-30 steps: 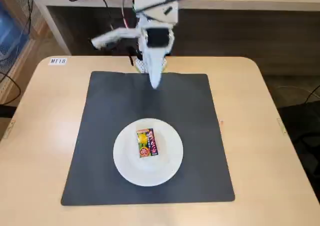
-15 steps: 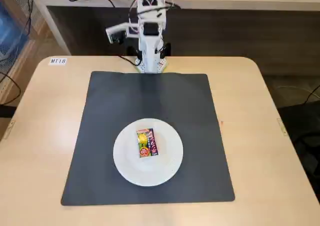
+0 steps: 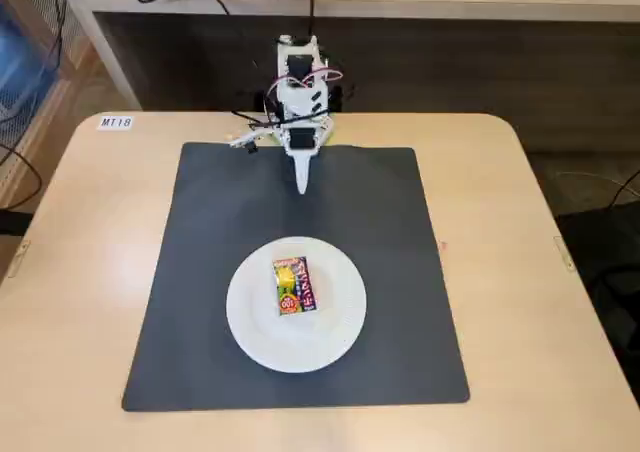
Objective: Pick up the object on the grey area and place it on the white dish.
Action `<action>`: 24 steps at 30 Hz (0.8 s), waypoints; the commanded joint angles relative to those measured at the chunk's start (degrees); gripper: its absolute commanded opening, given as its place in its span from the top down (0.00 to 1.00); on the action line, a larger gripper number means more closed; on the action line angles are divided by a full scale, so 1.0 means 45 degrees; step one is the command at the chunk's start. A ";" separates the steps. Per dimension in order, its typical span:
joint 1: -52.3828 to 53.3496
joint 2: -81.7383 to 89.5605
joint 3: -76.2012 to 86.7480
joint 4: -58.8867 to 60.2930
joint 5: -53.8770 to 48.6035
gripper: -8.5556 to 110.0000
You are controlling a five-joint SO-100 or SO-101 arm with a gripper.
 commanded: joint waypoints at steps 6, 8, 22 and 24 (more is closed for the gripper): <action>0.0039 0.0371 0.1191 -0.1113 0.0195 0.93; 0.0059 0.0371 0.1270 -0.1113 0.0156 0.93; 0.0234 0.0371 0.1543 -0.1973 0.0039 0.93; 0.0234 0.0371 0.1543 -0.1973 0.0020 0.93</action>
